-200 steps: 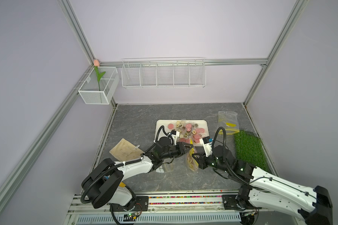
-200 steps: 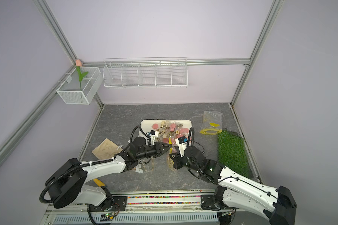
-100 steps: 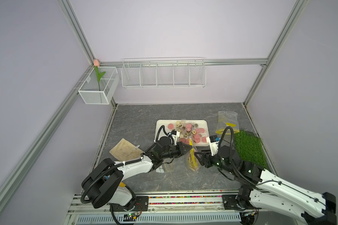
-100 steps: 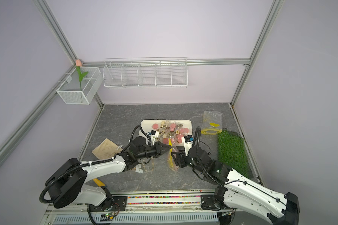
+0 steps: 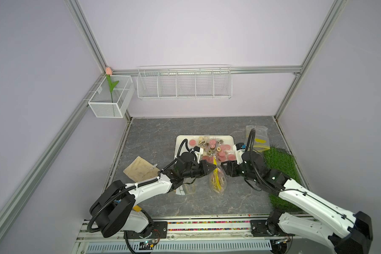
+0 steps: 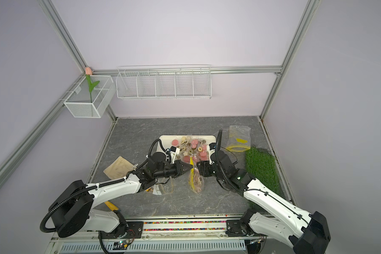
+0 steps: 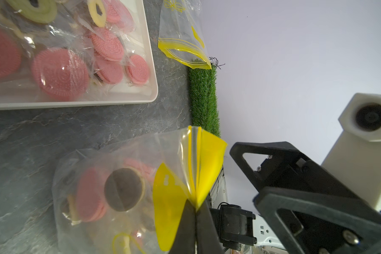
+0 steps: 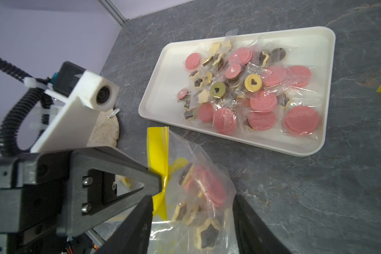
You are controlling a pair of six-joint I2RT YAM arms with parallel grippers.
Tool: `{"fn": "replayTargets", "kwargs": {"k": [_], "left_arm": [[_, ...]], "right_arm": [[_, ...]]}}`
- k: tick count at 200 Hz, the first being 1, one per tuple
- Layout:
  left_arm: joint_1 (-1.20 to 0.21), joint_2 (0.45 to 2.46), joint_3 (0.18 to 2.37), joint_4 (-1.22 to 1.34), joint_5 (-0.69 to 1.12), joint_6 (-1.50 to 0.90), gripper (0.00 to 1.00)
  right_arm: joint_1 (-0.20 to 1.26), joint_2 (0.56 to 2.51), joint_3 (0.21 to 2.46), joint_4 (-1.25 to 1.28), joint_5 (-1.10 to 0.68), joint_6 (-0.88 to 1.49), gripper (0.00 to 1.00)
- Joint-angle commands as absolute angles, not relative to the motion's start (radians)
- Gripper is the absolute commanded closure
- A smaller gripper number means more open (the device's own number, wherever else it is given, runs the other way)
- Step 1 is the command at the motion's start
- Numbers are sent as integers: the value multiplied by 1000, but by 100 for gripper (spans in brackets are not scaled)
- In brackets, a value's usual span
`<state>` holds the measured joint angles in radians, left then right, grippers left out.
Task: Pour cookies out of the ziploc bag
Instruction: Open the ziploc bag at the center of the board.
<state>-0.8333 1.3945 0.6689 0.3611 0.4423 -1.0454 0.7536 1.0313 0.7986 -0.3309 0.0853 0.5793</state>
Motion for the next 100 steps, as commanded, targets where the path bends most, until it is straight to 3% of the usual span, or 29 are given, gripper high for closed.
{"fn": "replayTargets", "kwargs": {"k": [1,77,100], "left_arm": [[-837,1358,705,304,432,-1002,100],[-838,1320,706,241,414,-937,100],[-849,1324,719,220,406,-924,100]], "right_arm": [[730,1059,831,-268,1,548,43],[715,1093,785,-106,-121,567,44],[714,1120,787,-89,-122,569,48]]}}
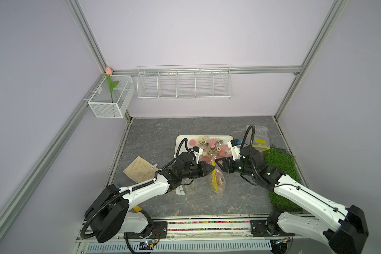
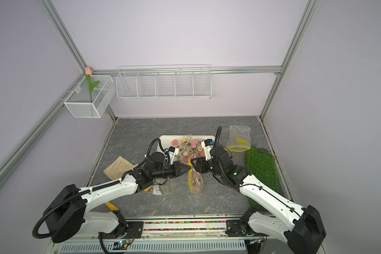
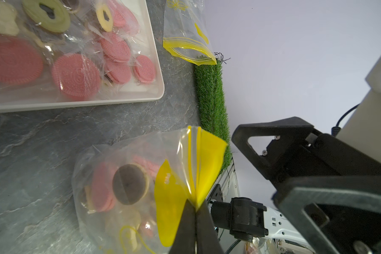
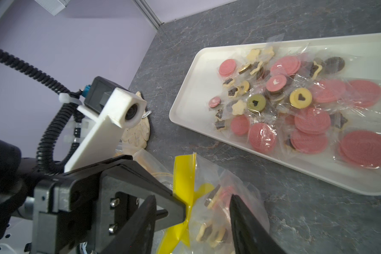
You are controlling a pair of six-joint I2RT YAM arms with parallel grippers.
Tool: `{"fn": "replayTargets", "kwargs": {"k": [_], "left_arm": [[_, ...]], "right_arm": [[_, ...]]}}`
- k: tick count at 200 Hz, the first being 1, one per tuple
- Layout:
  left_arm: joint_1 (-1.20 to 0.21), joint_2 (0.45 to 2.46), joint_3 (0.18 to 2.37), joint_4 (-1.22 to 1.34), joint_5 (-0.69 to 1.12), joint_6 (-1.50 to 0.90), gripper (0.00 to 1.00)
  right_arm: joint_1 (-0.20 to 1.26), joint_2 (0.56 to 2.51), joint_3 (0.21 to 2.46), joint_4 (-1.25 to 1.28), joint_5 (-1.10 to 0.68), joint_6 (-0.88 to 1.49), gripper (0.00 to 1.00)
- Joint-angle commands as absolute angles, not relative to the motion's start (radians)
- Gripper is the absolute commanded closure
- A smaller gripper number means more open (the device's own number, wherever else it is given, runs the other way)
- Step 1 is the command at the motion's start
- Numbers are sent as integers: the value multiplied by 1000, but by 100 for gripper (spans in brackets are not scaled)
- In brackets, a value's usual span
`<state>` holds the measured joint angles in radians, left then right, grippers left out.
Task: Pour cookies out of the ziploc bag
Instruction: Open the ziploc bag at the center of the board.
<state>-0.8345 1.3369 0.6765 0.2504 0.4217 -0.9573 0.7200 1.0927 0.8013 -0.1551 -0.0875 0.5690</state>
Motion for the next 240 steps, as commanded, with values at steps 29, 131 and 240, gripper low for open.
{"fn": "replayTargets", "kwargs": {"k": [29,131,240], "left_arm": [[-867,1328,742,179,394,-907,100],[-868,1324,732,184,384,-914,100],[-868,1334,735,193,387,-917,100]], "right_arm": [[714,1152,791,-64,-129,578,53],[714,1156,735,-10,-112,599,65],[713,1156,707,23,-137,624,75]]}}
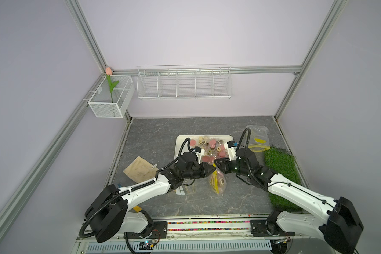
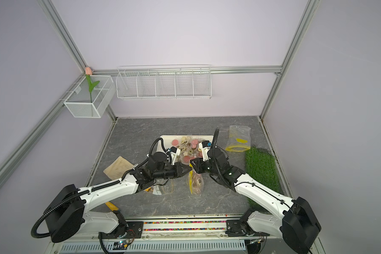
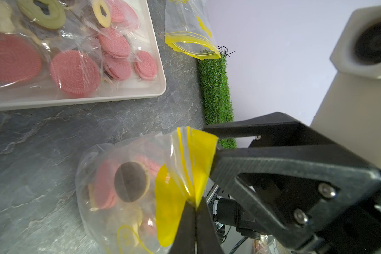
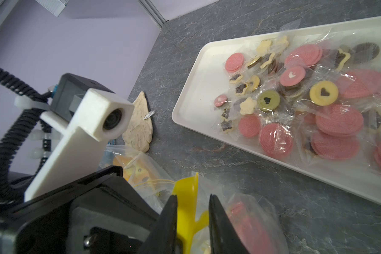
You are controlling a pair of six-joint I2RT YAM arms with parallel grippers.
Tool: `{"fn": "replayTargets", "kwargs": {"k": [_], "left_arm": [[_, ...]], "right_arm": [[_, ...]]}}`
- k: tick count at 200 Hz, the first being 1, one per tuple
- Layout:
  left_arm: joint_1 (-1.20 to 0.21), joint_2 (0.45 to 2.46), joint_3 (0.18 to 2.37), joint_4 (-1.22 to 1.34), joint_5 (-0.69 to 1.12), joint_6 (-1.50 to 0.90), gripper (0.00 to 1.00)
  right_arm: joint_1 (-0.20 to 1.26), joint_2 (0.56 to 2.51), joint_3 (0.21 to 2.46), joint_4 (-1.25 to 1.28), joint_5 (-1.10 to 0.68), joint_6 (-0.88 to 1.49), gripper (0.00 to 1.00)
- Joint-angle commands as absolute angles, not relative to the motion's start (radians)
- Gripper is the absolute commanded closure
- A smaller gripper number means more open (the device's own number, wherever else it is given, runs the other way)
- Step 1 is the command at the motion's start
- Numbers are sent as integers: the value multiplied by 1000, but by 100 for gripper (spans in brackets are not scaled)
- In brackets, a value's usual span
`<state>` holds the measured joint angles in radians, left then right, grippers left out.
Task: Pour cookies out of the ziploc bag
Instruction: Open the ziploc bag at the center of the board.
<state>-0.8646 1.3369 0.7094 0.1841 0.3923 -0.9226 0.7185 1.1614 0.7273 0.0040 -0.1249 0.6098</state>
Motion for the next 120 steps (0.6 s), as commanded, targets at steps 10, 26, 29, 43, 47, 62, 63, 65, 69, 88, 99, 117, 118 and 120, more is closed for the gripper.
{"fn": "replayTargets", "kwargs": {"k": [10,26,29,43,47,62,63,65,69,88,99,117,118,120], "left_arm": [[-868,1336,736,195,388,-917,100],[-868,1337,738,194,390,-917,100],[-867,1337,739,194,388,-917,100],[-867,1339,739,195,390,-916,100],[-868,1337,739,196,390,-916,100],[-867,1338,739,195,391,-916,100],[-868,1338,739,195,390,-916,100],[-868,1339,739,195,390,-916,100],[-867,1338,739,195,392,-916,100],[-868,1339,739,195,392,-916,100],[-868,1337,739,194,391,-916,100],[-868,1333,738,192,389,-914,100],[-868,1333,739,192,389,-914,100],[-867,1332,739,192,389,-914,100]], "right_arm": [[715,1158,708,21,-138,623,76],[715,1158,708,21,-142,630,76],[714,1157,709,21,-144,632,76],[715,1157,711,23,-150,639,72],[715,1158,710,23,-151,640,71],[715,1160,712,26,-156,644,69],[715,1160,712,26,-156,644,69],[714,1160,712,26,-156,644,69],[715,1160,711,28,-157,645,68],[714,1166,710,32,-158,646,68],[714,1170,712,35,-160,646,69],[714,1174,708,40,-163,646,71],[715,1175,708,40,-162,646,71],[715,1175,708,39,-162,646,71]]}}
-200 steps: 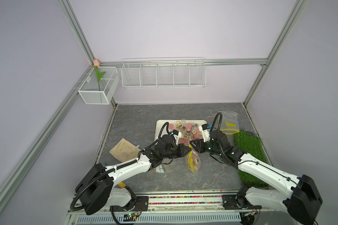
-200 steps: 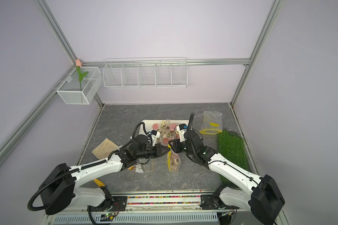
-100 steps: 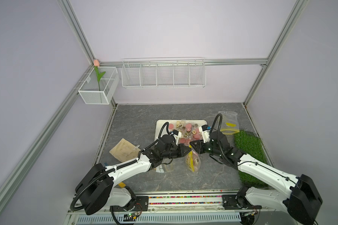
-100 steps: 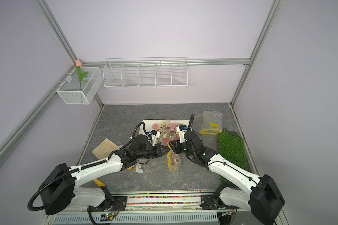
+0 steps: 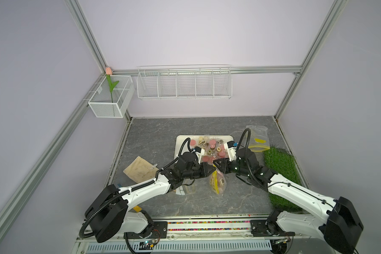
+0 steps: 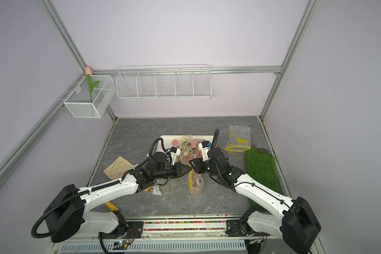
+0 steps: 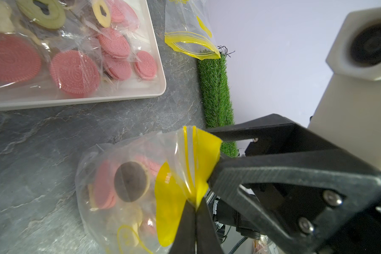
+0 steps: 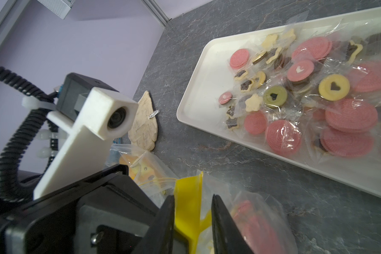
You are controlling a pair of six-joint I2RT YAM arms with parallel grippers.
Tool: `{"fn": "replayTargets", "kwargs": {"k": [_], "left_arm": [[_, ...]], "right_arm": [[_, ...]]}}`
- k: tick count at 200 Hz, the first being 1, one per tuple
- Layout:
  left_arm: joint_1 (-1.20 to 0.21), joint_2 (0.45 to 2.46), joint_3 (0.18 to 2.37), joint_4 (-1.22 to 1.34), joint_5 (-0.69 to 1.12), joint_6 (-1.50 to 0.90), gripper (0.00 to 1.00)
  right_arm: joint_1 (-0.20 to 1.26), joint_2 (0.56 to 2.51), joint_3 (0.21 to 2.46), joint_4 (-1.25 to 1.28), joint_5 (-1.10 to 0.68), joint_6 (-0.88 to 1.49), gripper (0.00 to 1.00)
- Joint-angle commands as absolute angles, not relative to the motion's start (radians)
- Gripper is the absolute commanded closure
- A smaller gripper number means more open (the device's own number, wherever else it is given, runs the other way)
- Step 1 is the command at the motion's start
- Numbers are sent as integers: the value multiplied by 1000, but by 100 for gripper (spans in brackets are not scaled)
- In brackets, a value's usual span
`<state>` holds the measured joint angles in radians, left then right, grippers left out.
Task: Pour cookies out of the ziploc bag
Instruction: Open the ziploc bag at the center of the board.
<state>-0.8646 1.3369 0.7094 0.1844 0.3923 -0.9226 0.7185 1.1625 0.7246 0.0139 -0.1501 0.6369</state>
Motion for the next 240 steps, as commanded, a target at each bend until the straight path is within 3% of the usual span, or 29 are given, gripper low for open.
{"fn": "replayTargets", "kwargs": {"k": [1,171,200,240], "left_arm": [[-868,1332,739,193,388,-914,100],[-868,1338,729,206,389,-922,100],[-868,1332,727,201,386,-922,92],[-858,1306,718,179,380,-920,73]], "right_arm": [[714,1175,708,39,-162,646,71],[714,1149,688,43,-144,641,91],[715,1146,689,45,-148,638,93],[715,1144,690,51,-152,638,93]]}}
